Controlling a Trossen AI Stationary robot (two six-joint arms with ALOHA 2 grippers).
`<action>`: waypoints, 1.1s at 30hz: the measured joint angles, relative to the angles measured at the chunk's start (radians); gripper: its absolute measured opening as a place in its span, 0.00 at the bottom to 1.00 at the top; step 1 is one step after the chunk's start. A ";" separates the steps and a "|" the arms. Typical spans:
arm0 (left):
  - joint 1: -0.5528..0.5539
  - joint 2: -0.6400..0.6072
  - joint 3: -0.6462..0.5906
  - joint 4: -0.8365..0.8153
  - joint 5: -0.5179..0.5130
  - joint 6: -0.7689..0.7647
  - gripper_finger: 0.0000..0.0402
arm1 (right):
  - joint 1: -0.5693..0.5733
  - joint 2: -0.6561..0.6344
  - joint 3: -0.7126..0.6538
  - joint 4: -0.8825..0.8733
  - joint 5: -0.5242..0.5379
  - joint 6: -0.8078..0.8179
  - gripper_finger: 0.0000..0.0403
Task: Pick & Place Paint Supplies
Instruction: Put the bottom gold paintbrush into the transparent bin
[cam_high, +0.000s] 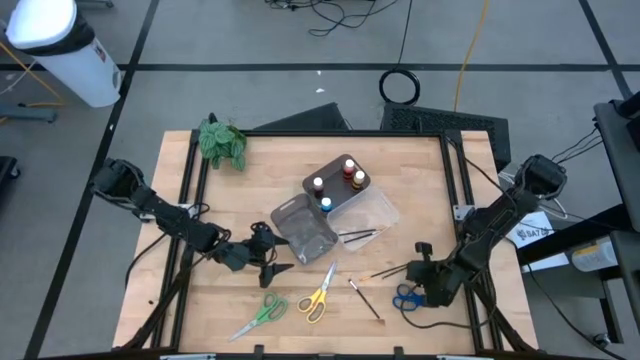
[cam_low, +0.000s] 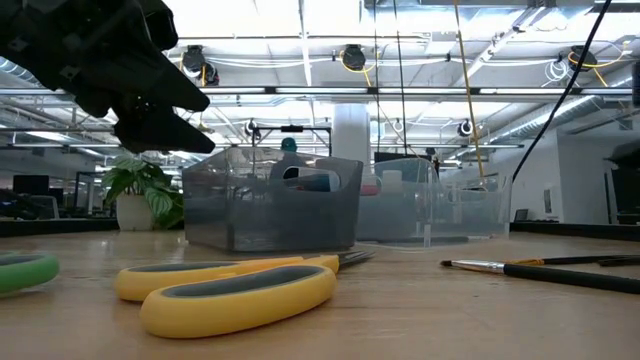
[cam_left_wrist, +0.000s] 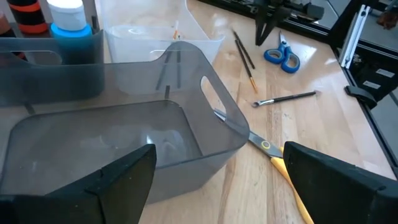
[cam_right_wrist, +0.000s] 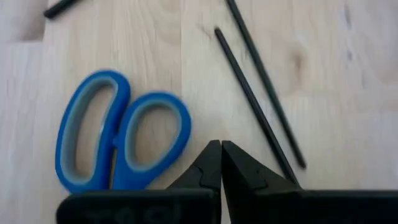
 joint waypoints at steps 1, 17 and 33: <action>0.000 0.000 0.000 0.000 0.000 0.000 0.91 | -0.015 -0.001 0.000 0.005 -0.001 -0.020 0.01; 0.000 0.000 0.000 0.001 0.000 -0.024 0.91 | -0.207 -0.078 0.067 -0.280 -0.242 -0.230 0.44; 0.000 0.000 0.000 -0.002 0.000 -0.018 0.91 | -0.146 -0.097 -0.027 -0.299 -0.236 -0.139 0.32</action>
